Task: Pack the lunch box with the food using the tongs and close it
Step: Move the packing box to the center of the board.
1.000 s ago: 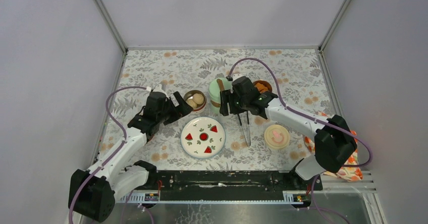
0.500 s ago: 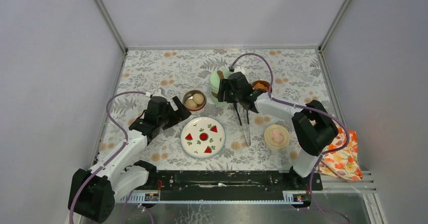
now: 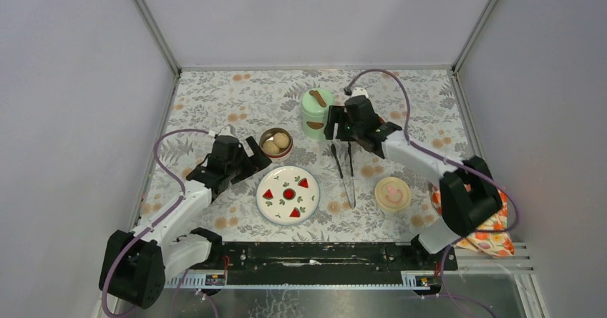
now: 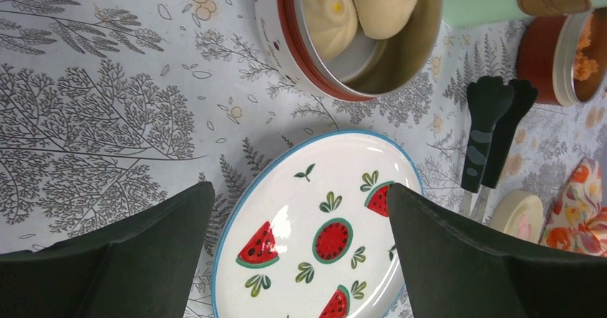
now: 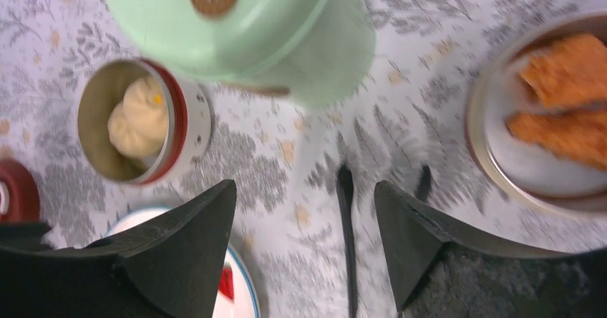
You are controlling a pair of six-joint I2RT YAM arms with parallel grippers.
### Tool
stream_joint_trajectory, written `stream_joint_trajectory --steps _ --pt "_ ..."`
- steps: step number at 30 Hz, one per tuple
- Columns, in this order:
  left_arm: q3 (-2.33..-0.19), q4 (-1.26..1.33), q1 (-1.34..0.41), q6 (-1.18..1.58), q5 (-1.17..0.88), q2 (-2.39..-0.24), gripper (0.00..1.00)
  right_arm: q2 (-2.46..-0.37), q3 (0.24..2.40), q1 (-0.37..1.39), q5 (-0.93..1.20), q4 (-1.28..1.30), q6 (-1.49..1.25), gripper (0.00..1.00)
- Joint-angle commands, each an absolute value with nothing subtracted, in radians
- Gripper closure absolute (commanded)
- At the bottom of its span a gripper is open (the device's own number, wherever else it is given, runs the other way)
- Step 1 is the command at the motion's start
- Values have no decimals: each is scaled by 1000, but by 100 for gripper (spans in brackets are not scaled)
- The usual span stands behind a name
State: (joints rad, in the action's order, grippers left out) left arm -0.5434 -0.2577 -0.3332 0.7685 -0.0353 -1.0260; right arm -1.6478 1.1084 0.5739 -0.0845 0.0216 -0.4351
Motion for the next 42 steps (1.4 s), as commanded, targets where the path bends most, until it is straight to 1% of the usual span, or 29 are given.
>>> stream_joint_trajectory --steps 1,4,8,12,17,20,25,28,32,37,38,40,42 --pt "-598 -177 -306 754 21 -1081 2 -1446 1022 562 -106 189 -389 20" --pt "-638 -152 -279 753 29 -1150 5 -1343 948 545 -160 278 -387 18" --pt "-694 -105 -259 752 33 -1252 12 -1199 854 527 -218 359 -402 15" --pt "-759 -95 -258 731 42 -1367 22 -1107 779 525 -217 404 -423 14" --pt "-819 -92 -256 710 29 -1472 38 -1010 717 525 -188 430 -427 14" --pt "-849 -108 -256 696 22 -1527 42 -961 707 525 -133 440 -399 14" --pt "-875 -127 -256 677 22 -1589 52 -915 691 526 55 407 -323 14" --pt "-890 -138 -257 667 19 -1609 60 -942 685 525 136 399 -304 15" --pt "-907 -155 -258 658 18 -1614 74 -970 647 566 204 332 -324 16" --pt "-941 -188 -267 642 40 -1610 79 -1071 640 742 109 266 -362 17" --pt "-947 -193 -269 640 41 -1612 79 -1093 637 760 105 252 -374 18" --pt "-956 -204 -274 637 43 -1617 73 -1122 630 778 104 220 -394 19" --pt "-956 -209 -279 634 39 -1616 72 -1130 623 781 98 199 -404 19"
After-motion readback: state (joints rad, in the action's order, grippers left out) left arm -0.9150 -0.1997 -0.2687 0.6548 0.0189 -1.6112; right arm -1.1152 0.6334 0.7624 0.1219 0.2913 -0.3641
